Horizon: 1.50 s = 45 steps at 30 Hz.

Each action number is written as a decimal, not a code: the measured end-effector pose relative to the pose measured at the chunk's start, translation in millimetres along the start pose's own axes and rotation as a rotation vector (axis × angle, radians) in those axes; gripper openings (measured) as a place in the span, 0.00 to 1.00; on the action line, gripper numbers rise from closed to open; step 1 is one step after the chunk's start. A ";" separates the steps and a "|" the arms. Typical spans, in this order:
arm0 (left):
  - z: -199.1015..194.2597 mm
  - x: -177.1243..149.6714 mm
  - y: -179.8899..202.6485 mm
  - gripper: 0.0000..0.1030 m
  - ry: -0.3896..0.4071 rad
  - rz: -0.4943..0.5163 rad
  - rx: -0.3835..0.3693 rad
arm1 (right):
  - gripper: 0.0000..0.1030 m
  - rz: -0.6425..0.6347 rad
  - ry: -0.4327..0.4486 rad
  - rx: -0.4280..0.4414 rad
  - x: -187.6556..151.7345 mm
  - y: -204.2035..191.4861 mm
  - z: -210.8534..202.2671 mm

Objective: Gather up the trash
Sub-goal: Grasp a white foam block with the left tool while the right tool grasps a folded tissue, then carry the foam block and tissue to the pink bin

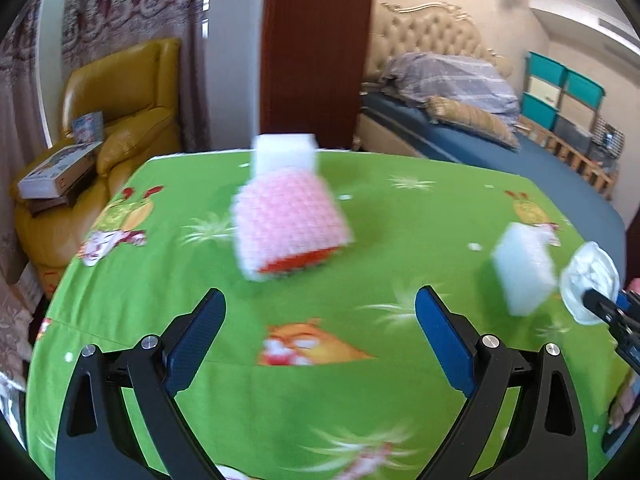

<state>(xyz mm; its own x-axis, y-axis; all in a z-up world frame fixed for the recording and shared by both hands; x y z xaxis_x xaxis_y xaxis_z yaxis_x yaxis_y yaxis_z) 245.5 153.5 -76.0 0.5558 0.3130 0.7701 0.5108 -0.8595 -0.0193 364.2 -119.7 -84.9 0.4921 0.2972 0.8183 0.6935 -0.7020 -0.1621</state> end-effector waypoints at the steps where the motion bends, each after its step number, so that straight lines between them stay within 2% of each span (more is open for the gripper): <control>1: -4.1 0.6 11.5 0.87 0.007 0.012 -0.020 | 0.35 0.011 0.012 -0.024 -0.1 5.8 -5.6; 5: -6.3 4.4 65.6 0.87 0.015 0.079 -0.071 | 0.35 0.026 0.046 -0.105 -4.0 29.1 -30.0; 10: 12.1 7.3 138.9 0.87 -0.011 0.145 -0.142 | 0.35 0.034 0.061 -0.138 -21.1 41.4 -52.2; 16: 41.1 13.8 194.7 0.87 -0.012 0.191 -0.117 | 0.35 0.051 0.070 -0.151 -35.9 46.4 -70.0; 17: 44.4 13.6 197.3 0.78 -0.017 0.194 -0.113 | 0.35 0.054 0.071 -0.149 -37.5 46.3 -71.7; 18: 48.7 13.5 199.8 0.59 -0.037 0.198 -0.117 | 0.35 0.056 0.072 -0.148 -38.9 45.0 -72.6; 20: 50.6 12.7 199.0 0.38 -0.055 0.189 -0.127 | 0.35 0.056 0.073 -0.146 -43.3 40.5 -74.7; 21: 47.4 11.7 196.9 0.33 -0.046 0.190 -0.121 | 0.35 0.054 0.072 -0.145 -45.2 37.9 -75.7; 26: 6.4 -6.0 178.7 0.32 0.045 0.229 -0.140 | 0.35 0.054 0.064 -0.137 -58.3 22.1 -74.7; 34: -44.3 -40.7 134.8 0.32 0.103 0.197 -0.171 | 0.35 0.046 0.042 -0.114 -76.9 -9.2 -70.7; 39: -67.3 -56.9 117.3 0.32 0.153 0.167 -0.191 | 0.35 0.030 0.071 -0.122 -83.4 -25.2 -85.6; 42: -81.7 -66.1 113.3 0.32 0.179 0.151 -0.228 | 0.35 0.020 0.085 -0.125 -86.8 -32.5 -94.2; 45: -101.7 -72.2 114.3 0.32 0.246 0.159 -0.242 | 0.35 0.012 0.107 -0.122 -89.4 -39.3 -106.1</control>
<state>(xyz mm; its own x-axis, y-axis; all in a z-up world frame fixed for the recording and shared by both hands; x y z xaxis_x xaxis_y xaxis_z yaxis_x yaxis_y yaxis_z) 197.0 -8.4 -69.0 0.4263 0.0867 0.9004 0.2446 -0.9694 -0.0224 237.2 -187.4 -93.1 0.4361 0.2223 0.8720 0.6156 -0.7805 -0.1089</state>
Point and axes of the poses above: each gripper's, at about its wrist camera, not at the fingertips, and z roughly the way its jaws point, y to its right, x to its top, the point moved 4 cm from there along z, roughly the way its jaws point, and after that the axes turned 10 degrees about x, right-handed, at the moved point
